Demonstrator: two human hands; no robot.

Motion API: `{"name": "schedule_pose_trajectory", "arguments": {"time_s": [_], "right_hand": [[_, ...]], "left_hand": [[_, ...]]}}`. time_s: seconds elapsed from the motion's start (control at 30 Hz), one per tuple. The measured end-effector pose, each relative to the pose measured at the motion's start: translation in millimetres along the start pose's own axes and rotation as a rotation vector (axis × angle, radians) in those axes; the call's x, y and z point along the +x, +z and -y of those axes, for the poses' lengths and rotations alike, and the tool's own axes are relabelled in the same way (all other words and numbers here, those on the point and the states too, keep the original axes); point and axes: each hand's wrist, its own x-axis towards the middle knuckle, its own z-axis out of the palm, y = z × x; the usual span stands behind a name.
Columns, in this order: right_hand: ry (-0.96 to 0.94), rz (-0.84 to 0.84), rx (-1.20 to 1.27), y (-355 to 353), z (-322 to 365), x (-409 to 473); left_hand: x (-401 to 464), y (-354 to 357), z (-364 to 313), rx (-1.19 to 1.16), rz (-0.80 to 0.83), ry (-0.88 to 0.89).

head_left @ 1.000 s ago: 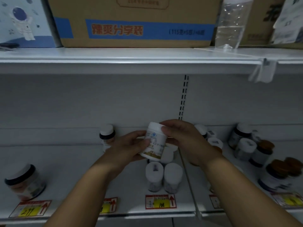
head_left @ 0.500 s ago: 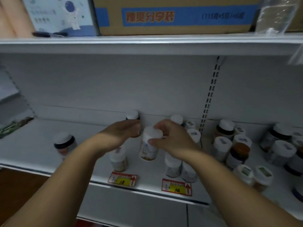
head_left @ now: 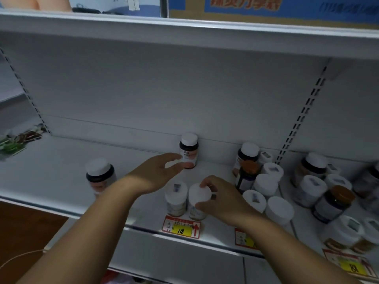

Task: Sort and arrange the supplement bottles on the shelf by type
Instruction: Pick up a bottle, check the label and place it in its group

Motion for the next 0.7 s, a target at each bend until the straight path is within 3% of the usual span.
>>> {"name": "schedule_pose_trajectory", "arguments": {"time_s": [0.13, 0.23, 0.3, 0.5, 0.6, 0.7], "right_hand": [[0.008, 0.002, 0.029, -1, 2, 7], [0.014, -0.293, 0.163, -9, 11, 33], [0.030, -0.396, 0.115, -16, 18, 62], [-0.156, -0.226, -0.257, -26, 36, 140], [-0.092, -0.115, -0.400, -23, 31, 158], [-0.020, -0.136, -0.452, -21, 28, 163]], "left_hand": [[11, -5, 4, -0.051, 0.022, 0.059], [24, -10, 17, -0.017, -0.038, 0.087], [30, -15, 25, -0.004, -0.073, 0.081], [33, -19, 40, -0.049, -0.088, 0.073], [31, -17, 46, -0.067, -0.053, 0.061], [29, -16, 50, -0.077, -0.028, 0.052]]}}
